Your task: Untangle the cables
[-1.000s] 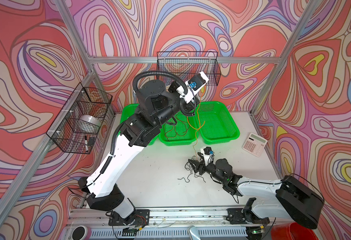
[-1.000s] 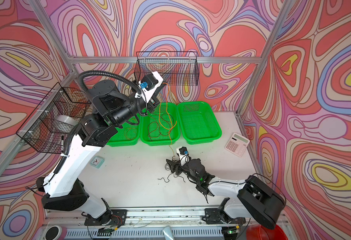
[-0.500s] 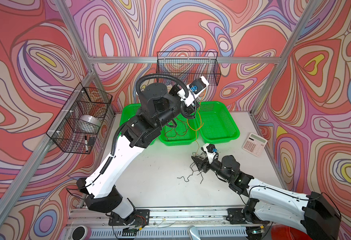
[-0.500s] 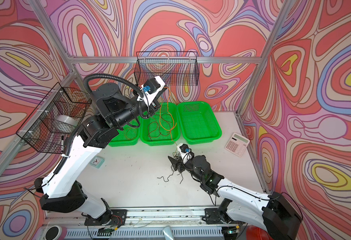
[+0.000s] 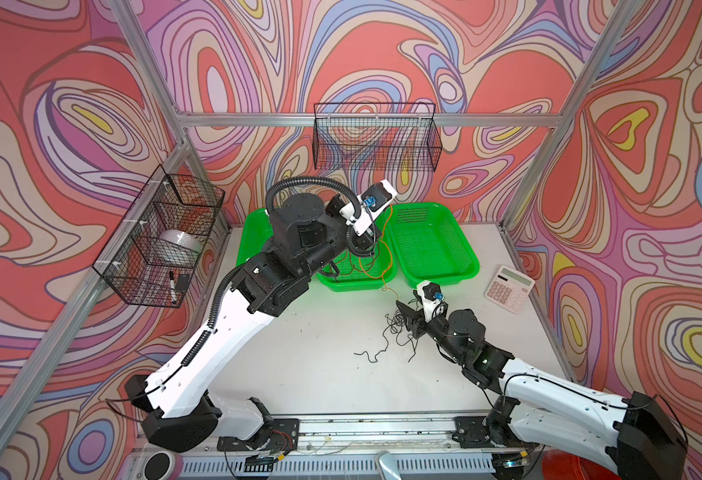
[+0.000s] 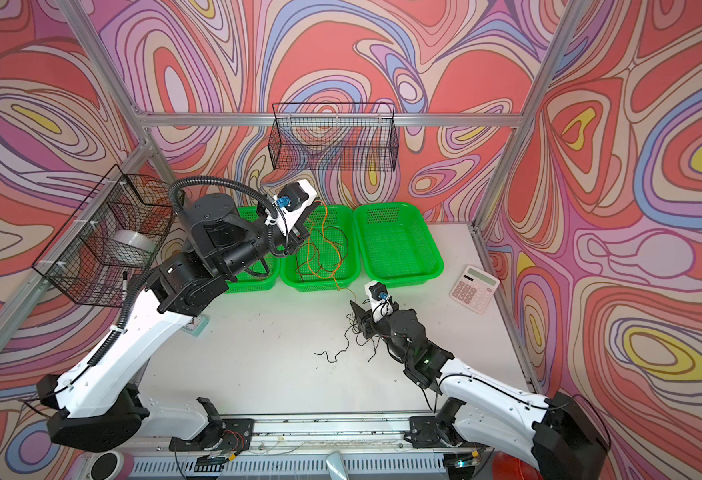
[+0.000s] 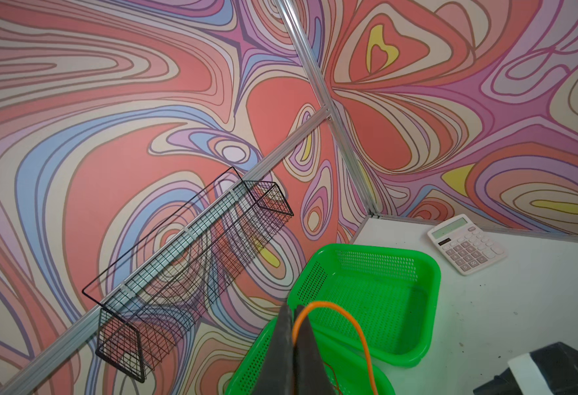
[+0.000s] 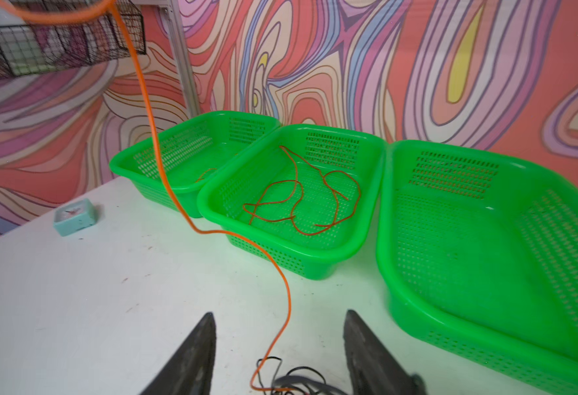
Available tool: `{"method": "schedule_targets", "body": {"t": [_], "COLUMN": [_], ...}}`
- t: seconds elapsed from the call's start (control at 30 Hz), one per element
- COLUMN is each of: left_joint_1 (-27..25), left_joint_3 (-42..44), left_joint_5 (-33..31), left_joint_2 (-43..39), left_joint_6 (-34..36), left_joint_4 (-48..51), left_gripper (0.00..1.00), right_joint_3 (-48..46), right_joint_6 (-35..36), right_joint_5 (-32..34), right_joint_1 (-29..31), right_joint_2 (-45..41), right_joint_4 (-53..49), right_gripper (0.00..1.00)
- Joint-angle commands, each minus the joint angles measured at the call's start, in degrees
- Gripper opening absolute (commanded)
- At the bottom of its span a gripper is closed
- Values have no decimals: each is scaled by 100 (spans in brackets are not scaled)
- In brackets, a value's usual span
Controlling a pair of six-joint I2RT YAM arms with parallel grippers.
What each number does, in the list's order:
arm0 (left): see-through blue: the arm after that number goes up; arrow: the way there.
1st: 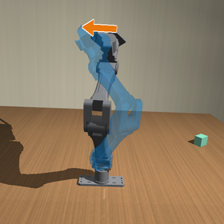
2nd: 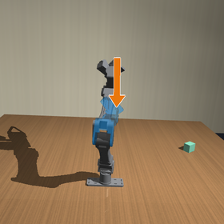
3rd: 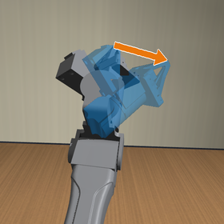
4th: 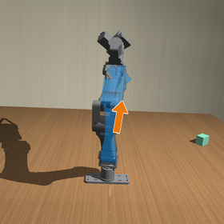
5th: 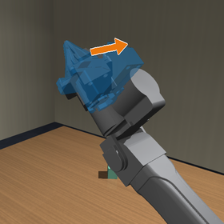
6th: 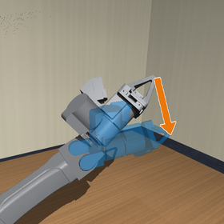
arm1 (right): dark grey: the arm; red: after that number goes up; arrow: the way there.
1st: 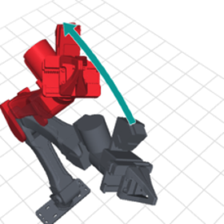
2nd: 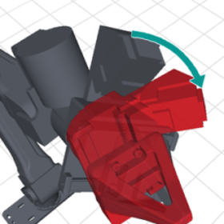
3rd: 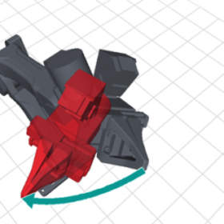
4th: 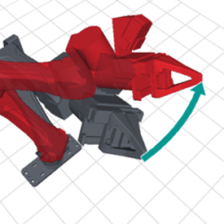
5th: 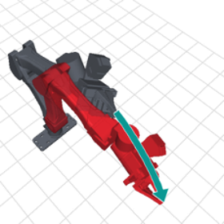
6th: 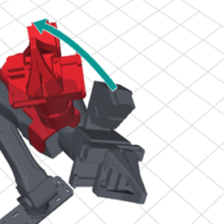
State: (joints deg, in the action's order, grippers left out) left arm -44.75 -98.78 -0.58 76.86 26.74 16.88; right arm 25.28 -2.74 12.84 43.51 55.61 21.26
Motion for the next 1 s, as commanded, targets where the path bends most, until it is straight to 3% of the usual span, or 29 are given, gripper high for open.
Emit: {"method": "schedule_targets", "body": {"t": [0.0, 0.17, 0.37, 0.5, 0.63, 0.77, 0.8, 0.87, 0.9, 0.97], "left_joint_1": [220, 472, 671, 836, 1091, 1270, 1312, 1386, 1399, 1399], "left_joint_3": [733, 2288, 3993, 4941, 5727, 6135, 6232, 6386, 6445, 6445], "left_joint_5": [-196, -330, -460, -497, -312, -492, -573, -601, -657, -602], "left_joint_2": [-461, -1138, -1761, -2087, -2213, -2184, -2204, -2307, -2371, -2462], "left_joint_6": [-520, -1201, -1924, -2409, -2758, -2931, -2959, -2936, -2890, -2658], "left_joint_4": [-450, -770, -1159, -1450, -1771, -1897, -1912, -1976, -2030, -2003], "left_gripper": [0, 0, 0, 0, 0, 0, 9, 45, 58, 70], "right_joint_3": [-3, 191, 260, 372, 502, 706, 758, 855, 913, 1058], "right_joint_6": [-20, 52, 160, 187, 259, 133, 97, 58, 57, 76], "right_joint_5": [774, 1486, 1428, 1333, 775, 906, 850, 632, 519, 372], "right_joint_1": [-62, -100, -140, -145, -154, -156, -150, -155, -152, -150], "right_joint_2": [-181, -328, -404, -402, -275, 29, 87, 151, 166, 191], "right_joint_4": [-428, -923, -1107, -1251, -1312, -1528, -1557, -1582, -1598, -1655], "right_gripper": [50, 30, 1, 0, 0, 0, 0, 0, 0, 0]}}
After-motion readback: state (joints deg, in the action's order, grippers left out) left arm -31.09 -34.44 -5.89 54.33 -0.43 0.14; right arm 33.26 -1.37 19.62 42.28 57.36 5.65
